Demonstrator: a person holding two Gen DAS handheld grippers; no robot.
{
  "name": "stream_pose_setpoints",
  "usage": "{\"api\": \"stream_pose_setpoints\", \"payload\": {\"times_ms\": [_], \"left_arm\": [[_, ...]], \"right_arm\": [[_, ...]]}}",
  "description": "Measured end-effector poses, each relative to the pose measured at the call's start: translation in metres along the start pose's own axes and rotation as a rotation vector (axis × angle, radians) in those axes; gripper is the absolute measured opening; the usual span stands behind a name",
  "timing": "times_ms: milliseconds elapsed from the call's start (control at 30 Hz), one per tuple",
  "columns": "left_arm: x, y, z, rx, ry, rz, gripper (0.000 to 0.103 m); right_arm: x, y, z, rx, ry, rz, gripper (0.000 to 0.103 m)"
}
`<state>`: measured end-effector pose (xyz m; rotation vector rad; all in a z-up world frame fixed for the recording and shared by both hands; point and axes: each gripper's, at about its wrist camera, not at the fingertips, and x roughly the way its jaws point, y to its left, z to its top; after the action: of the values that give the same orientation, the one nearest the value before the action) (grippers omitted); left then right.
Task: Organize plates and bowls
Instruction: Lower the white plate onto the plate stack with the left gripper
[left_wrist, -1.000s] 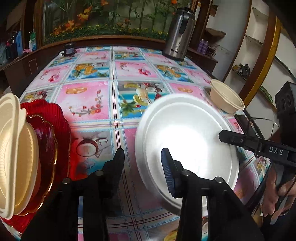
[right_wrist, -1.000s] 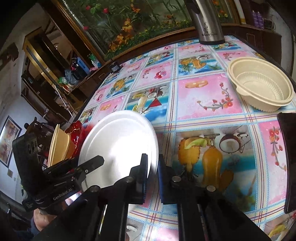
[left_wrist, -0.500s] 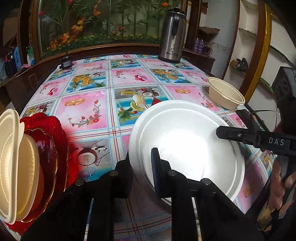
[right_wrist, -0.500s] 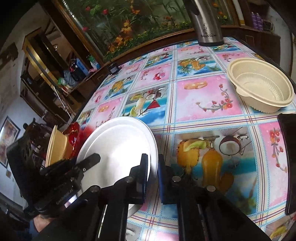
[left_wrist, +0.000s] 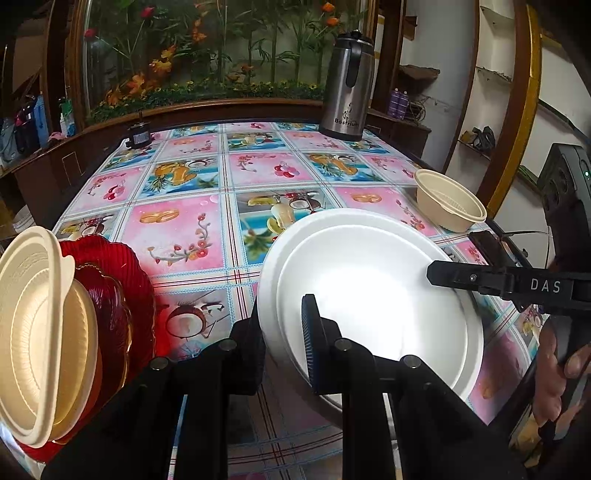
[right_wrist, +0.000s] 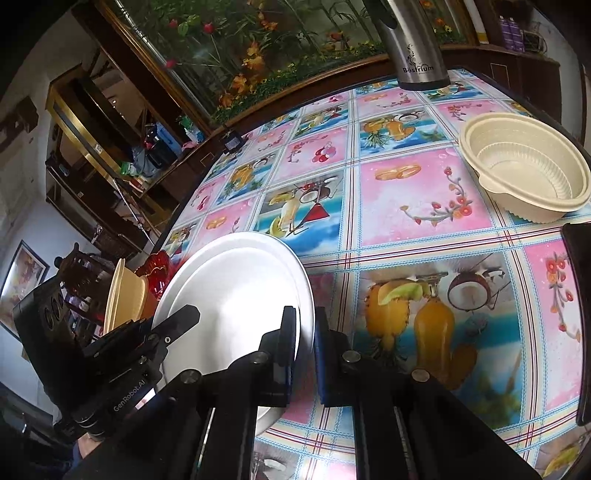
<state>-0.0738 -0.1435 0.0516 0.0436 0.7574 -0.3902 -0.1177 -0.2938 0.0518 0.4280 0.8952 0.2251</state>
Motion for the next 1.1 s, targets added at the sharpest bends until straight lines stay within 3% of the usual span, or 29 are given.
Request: {"api": "stream_pose_setpoints", "payload": {"times_ms": [667, 1100], "left_arm": [[-0.023, 0.012, 0.005, -0.029, -0.050, 0.017, 0.015], [-0.065, 0.039, 0.017, -0.078, -0.146, 0.062, 0.015]], "right_arm": [[-0.006, 0.020, 0.009, -0.004, -0.002, 0.040, 0.009], [-0.007, 0.060, 0.025, -0.062, -0.005, 0.089, 0.009]]}}
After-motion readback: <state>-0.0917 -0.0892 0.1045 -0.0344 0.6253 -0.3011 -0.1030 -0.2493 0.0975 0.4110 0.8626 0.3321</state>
